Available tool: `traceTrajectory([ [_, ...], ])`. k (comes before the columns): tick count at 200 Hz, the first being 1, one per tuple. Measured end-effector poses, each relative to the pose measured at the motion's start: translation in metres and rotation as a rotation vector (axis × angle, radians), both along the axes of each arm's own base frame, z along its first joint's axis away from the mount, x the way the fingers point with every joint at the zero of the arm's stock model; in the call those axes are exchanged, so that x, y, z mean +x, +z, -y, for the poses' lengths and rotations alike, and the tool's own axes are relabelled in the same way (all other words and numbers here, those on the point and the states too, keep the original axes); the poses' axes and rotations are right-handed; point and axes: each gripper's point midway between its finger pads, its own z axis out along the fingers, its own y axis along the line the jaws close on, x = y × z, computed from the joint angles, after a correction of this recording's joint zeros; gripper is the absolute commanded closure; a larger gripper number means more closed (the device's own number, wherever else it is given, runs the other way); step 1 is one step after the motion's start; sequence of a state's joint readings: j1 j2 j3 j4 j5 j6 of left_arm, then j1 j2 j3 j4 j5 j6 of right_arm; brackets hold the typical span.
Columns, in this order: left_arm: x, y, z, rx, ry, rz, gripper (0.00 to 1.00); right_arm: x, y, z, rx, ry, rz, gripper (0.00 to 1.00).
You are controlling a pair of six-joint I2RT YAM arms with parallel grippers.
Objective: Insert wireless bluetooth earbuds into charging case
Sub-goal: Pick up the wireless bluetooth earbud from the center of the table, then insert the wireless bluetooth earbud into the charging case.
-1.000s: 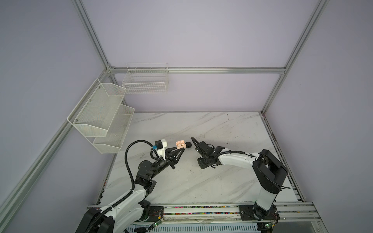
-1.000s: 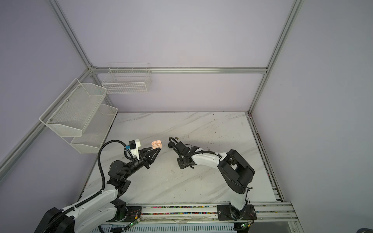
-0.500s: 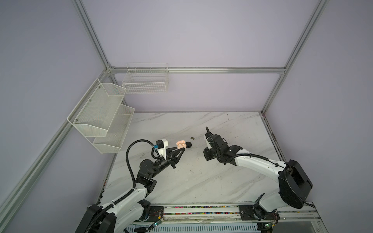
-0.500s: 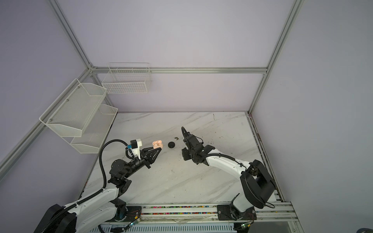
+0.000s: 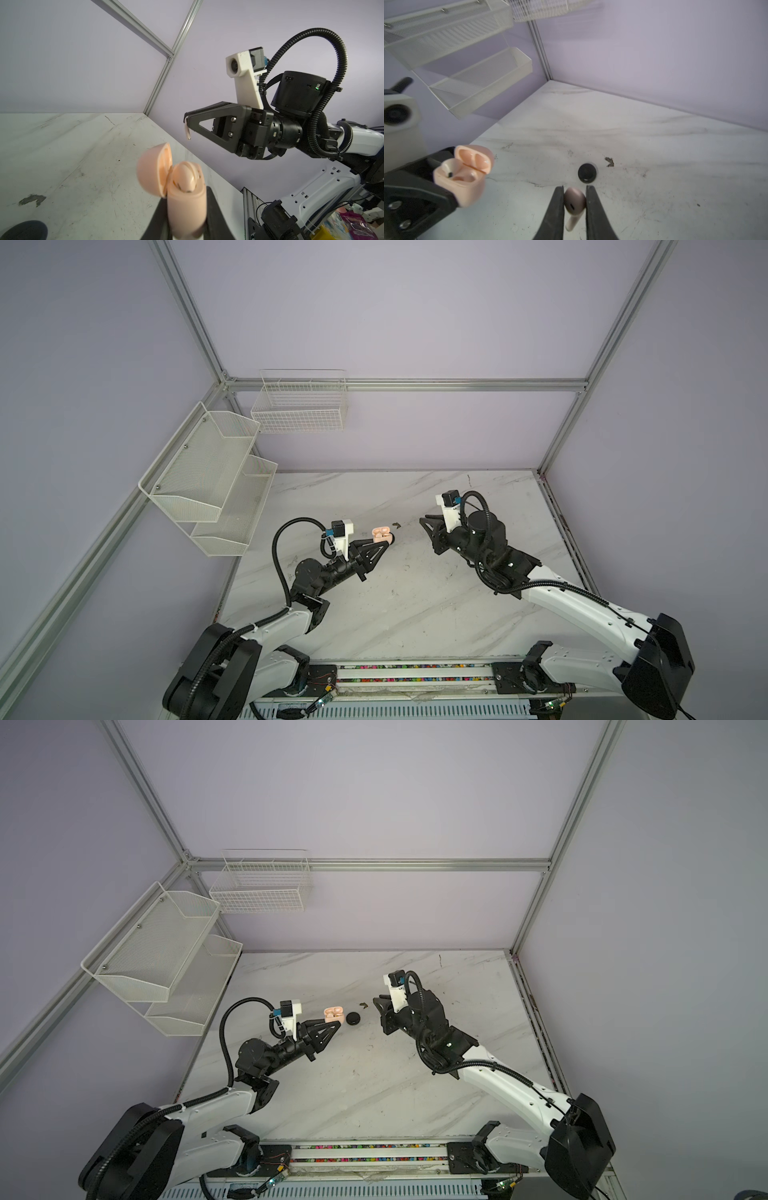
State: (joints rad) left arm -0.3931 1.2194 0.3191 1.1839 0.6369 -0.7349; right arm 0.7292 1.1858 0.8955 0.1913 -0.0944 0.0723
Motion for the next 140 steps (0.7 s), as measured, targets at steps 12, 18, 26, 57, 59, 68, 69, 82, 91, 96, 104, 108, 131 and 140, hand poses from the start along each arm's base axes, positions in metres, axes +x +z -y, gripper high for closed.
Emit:
traceTrajectory([
  [12,0.002,0.008,0.005,-0.019,-0.046,0.012,1.0,-0.004,0.019,-0.001,0.025,0.034,0.062,1.0],
  [18,0.002,0.013,0.008,-0.028,-0.071,0.02,1.0,-0.005,0.028,-0.003,0.038,0.053,0.089,1.0],
  [26,0.001,0.02,0.011,-0.041,-0.099,0.035,1.0,-0.006,0.037,-0.004,0.05,0.076,0.12,1.0],
  [57,-0.003,0.047,0.017,-0.081,-0.183,0.1,1.0,-0.015,0.074,-0.01,0.113,0.181,0.244,1.0],
  [59,-0.004,0.048,0.017,-0.081,-0.185,0.104,1.0,-0.016,0.077,-0.011,0.118,0.189,0.252,1.0],
  [68,-0.004,0.055,0.017,-0.089,-0.2,0.116,1.0,-0.019,0.087,-0.013,0.138,0.222,0.286,1.0],
  [69,-0.005,0.056,0.017,-0.09,-0.201,0.119,1.0,-0.02,0.087,-0.014,0.139,0.224,0.289,1.0],
  [82,-0.006,0.063,0.017,-0.097,-0.215,0.131,1.0,-0.025,0.099,-0.018,0.164,0.272,0.335,1.0],
  [91,-0.007,0.067,0.017,-0.103,-0.226,0.137,1.0,-0.029,0.104,-0.021,0.176,0.303,0.362,1.0],
  [96,-0.007,0.069,0.018,-0.103,-0.233,0.14,1.0,-0.031,0.106,-0.022,0.18,0.319,0.374,1.0],
  [104,-0.008,0.073,0.018,-0.107,-0.245,0.145,1.0,-0.033,0.107,-0.025,0.184,0.342,0.39,1.0],
  [108,-0.009,0.074,0.018,-0.106,-0.25,0.149,1.0,-0.035,0.108,-0.026,0.184,0.357,0.397,1.0],
  [131,-0.011,0.084,0.022,-0.106,-0.289,0.161,1.0,-0.042,0.108,-0.033,0.176,0.43,0.44,1.0],
  [140,-0.011,0.085,0.023,-0.104,-0.302,0.162,1.0,-0.045,0.109,-0.036,0.169,0.455,0.46,1.0],
])
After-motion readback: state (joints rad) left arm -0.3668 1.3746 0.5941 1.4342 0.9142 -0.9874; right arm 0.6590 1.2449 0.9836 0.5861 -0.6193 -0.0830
